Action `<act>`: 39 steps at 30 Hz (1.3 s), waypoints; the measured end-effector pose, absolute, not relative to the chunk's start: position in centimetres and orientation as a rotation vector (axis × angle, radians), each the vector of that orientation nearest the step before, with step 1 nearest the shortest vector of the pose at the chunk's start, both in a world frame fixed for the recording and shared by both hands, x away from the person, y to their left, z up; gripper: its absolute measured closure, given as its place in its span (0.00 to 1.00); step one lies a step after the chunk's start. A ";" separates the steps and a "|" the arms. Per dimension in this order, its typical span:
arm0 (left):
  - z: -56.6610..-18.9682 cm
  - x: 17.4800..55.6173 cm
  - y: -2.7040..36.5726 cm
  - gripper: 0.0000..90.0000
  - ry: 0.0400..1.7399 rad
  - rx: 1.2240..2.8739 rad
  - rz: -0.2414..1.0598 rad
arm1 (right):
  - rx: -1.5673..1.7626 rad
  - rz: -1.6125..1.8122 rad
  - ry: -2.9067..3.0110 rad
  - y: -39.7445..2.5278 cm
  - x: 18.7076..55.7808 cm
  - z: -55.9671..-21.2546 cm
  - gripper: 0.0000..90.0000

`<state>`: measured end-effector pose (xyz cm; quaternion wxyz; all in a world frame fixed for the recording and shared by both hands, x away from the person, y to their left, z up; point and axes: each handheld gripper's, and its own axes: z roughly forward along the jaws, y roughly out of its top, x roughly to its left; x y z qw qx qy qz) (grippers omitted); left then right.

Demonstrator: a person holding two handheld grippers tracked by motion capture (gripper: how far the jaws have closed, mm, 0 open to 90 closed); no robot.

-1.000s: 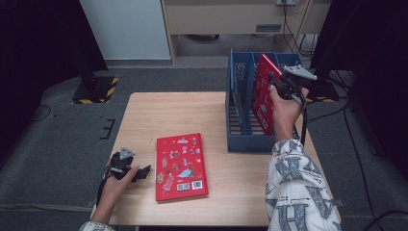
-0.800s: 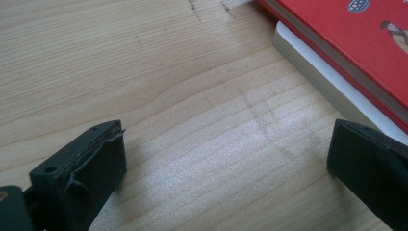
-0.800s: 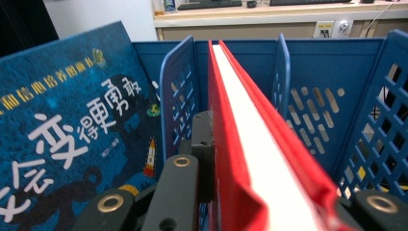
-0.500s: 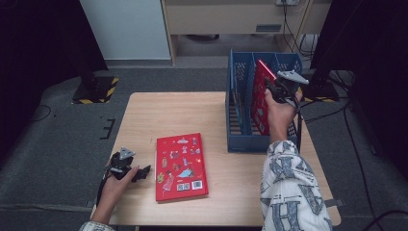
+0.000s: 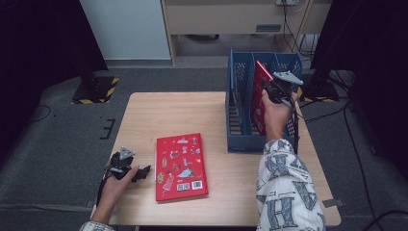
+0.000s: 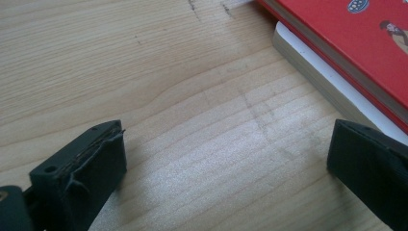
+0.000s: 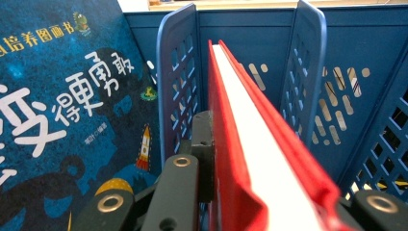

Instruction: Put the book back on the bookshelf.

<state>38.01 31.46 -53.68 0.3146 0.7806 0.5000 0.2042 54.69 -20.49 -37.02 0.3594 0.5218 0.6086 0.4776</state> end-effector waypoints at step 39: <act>-53.7 38.0 31.4 0.00 1.318 2.057 0.537 | 1.337 1.214 1.626 -20.2 52.1 -37.8 0.86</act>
